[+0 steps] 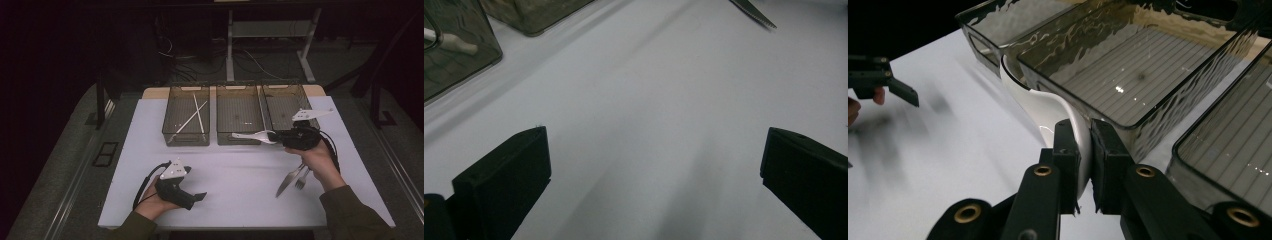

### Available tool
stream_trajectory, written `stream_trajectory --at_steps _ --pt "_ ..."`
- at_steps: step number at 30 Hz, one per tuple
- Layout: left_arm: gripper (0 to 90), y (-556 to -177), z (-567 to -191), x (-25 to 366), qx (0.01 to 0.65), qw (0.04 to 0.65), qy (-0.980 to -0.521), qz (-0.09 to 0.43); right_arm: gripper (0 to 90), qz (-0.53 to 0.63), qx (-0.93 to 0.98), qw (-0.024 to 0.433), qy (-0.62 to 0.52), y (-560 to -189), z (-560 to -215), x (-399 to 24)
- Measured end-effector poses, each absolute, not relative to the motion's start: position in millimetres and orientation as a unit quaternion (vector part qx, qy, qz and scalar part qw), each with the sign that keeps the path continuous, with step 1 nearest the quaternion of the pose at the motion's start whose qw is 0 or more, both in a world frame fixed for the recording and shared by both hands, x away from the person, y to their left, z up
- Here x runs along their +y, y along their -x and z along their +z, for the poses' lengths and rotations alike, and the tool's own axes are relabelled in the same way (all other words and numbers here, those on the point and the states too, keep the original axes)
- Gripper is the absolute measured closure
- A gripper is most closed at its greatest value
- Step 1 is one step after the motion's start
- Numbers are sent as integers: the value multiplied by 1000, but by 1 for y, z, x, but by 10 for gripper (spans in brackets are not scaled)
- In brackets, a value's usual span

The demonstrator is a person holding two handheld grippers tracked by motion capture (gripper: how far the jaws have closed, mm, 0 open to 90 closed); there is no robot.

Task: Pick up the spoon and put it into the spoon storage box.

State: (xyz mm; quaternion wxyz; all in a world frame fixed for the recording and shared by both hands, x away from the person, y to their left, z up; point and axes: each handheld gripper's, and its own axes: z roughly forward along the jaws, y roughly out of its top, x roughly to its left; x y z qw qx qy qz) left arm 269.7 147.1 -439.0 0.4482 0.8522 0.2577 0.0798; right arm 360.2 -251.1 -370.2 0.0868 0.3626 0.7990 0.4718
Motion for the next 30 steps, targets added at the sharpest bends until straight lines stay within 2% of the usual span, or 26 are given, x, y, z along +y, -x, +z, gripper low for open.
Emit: stream_trajectory --at_steps 16,30 --pt "0 -269 -439 146 254 448 -853 79 820 456 803 115 -367 -394 -349 -235" --pt "0 -267 -438 144 259 457 -848 77 820 424 817 113 -375 -419 -357 -211"
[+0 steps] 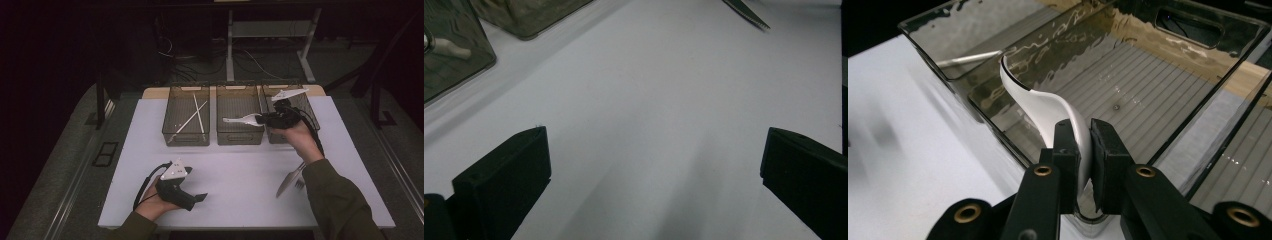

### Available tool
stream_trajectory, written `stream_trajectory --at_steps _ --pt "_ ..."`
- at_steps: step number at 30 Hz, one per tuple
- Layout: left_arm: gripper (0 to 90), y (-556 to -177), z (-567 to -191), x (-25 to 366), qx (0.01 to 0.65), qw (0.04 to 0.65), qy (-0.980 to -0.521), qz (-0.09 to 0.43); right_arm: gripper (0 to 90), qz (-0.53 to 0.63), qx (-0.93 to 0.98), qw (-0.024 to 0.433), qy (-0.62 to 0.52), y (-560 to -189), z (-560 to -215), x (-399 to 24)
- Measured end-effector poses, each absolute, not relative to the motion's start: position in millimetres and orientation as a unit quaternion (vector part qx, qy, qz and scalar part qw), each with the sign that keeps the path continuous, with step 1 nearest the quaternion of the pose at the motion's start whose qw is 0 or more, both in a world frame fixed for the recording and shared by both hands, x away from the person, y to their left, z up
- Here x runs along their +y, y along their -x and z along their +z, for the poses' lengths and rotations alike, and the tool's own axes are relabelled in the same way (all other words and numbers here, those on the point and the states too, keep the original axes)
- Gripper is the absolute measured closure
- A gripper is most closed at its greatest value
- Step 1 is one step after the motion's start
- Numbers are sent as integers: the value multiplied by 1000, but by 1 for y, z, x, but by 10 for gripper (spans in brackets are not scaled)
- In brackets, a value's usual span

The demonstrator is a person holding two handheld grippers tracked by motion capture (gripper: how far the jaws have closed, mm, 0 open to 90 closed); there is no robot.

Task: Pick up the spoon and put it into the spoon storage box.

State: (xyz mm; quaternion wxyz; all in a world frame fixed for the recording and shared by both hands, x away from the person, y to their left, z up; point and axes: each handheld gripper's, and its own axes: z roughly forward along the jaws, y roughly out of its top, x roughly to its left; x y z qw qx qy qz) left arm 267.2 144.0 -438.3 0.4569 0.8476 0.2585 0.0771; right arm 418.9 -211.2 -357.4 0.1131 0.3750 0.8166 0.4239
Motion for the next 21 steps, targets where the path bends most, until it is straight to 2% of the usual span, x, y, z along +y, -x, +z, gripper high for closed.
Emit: stream_trajectory --at_steps 21 --pt "0 -267 -438 144 254 453 -851 76 793 362 850 98 -369 -431 -381 -193"
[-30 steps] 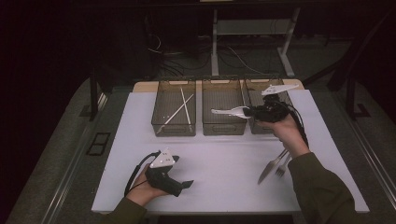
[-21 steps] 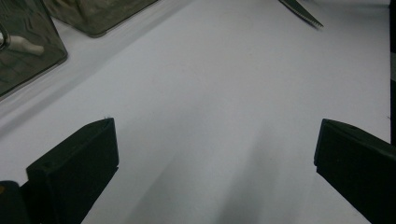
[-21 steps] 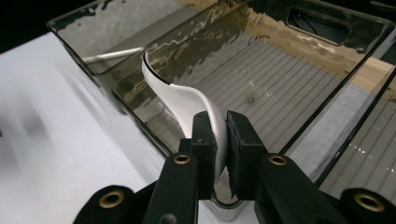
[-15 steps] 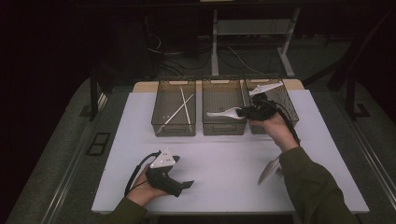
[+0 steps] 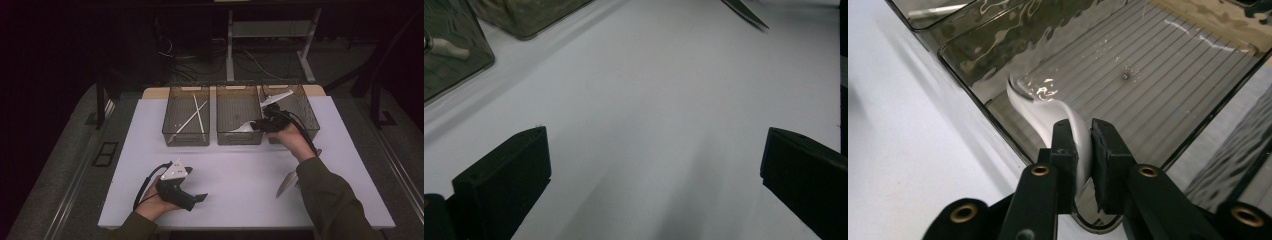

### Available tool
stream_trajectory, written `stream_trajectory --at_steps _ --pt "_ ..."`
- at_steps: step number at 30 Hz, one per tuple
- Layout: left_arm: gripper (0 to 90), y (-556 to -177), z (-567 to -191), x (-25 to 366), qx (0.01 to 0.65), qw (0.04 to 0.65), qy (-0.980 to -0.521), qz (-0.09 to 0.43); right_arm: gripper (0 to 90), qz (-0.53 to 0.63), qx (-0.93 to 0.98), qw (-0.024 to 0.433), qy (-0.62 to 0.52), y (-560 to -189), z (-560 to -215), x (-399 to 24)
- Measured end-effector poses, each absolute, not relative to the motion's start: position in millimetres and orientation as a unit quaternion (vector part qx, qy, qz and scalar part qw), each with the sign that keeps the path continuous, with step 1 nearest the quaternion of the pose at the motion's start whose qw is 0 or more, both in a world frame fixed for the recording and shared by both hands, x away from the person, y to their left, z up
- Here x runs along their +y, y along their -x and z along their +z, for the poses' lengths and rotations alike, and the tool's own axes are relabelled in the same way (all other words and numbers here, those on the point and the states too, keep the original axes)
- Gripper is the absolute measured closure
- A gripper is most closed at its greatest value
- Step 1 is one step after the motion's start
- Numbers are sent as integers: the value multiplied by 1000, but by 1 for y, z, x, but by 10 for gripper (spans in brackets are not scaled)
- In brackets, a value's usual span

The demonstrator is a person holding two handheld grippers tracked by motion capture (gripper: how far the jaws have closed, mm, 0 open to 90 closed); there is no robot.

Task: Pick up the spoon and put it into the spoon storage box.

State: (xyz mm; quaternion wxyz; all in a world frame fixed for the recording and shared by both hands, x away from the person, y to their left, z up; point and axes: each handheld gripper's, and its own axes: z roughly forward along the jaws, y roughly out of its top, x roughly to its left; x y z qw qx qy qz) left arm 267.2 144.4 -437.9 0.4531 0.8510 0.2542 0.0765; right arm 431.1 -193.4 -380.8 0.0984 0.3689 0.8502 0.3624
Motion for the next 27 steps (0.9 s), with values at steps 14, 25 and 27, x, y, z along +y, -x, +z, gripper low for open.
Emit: stream_trajectory --at_steps 14,25,27 --pt "0 -267 -438 145 255 454 -850 76 643 393 835 100 -371 -427 -373 -198" --pt "0 -268 -437 146 252 450 -853 79 430 448 807 94 -373 -404 -361 -214" --pt "0 -268 -438 146 252 451 -853 79 413 453 806 95 -369 -399 -360 -217"
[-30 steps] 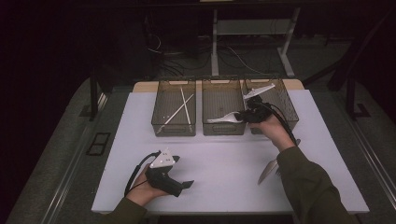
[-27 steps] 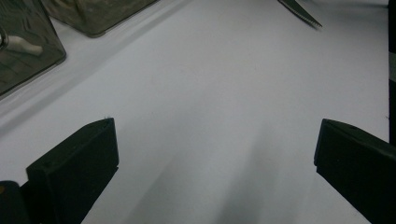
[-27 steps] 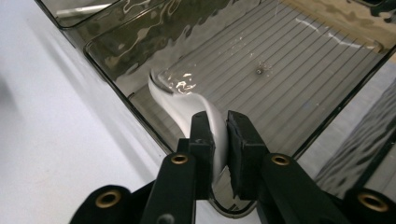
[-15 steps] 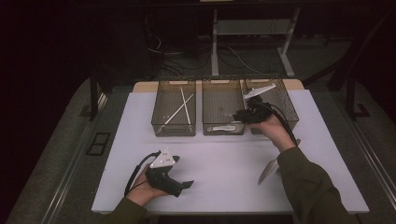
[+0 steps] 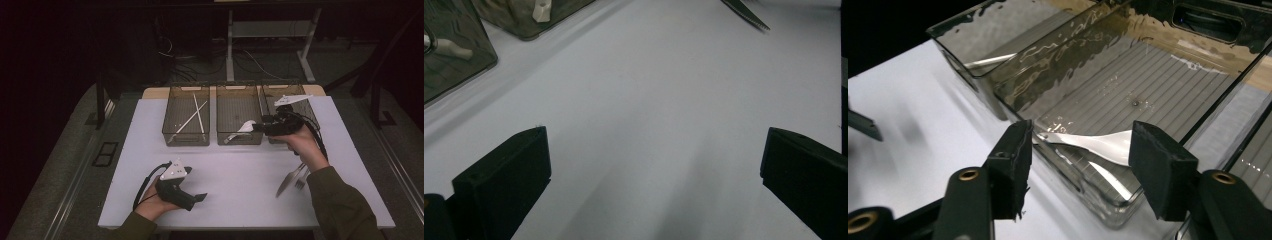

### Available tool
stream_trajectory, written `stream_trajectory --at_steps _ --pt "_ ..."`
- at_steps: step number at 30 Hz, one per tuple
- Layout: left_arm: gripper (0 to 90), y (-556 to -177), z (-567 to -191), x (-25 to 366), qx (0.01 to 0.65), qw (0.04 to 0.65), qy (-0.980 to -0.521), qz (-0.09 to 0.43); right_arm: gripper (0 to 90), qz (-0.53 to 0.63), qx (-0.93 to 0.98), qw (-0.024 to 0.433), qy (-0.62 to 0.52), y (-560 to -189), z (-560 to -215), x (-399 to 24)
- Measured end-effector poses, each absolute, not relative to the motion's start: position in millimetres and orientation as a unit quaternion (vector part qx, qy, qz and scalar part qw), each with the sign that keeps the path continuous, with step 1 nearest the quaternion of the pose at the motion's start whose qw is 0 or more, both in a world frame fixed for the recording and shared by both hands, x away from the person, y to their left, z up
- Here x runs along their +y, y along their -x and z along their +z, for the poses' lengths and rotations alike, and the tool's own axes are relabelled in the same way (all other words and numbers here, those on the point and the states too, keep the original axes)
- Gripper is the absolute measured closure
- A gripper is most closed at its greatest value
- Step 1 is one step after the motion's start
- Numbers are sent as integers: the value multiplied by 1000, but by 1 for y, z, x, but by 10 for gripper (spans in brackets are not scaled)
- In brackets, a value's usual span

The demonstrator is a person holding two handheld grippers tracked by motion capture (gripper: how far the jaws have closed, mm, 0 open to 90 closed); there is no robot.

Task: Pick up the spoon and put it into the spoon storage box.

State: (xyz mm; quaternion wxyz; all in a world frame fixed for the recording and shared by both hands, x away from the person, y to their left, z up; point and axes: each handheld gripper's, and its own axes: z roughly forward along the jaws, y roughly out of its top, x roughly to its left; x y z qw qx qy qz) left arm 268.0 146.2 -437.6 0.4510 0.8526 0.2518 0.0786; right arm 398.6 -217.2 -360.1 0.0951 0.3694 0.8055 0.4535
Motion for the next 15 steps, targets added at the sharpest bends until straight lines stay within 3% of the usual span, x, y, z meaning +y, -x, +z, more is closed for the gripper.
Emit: stream_trajectory --at_steps 15 --pt "0 -267 -437 147 254 451 -852 80 377 459 811 102 -349 -358 -368 -236"
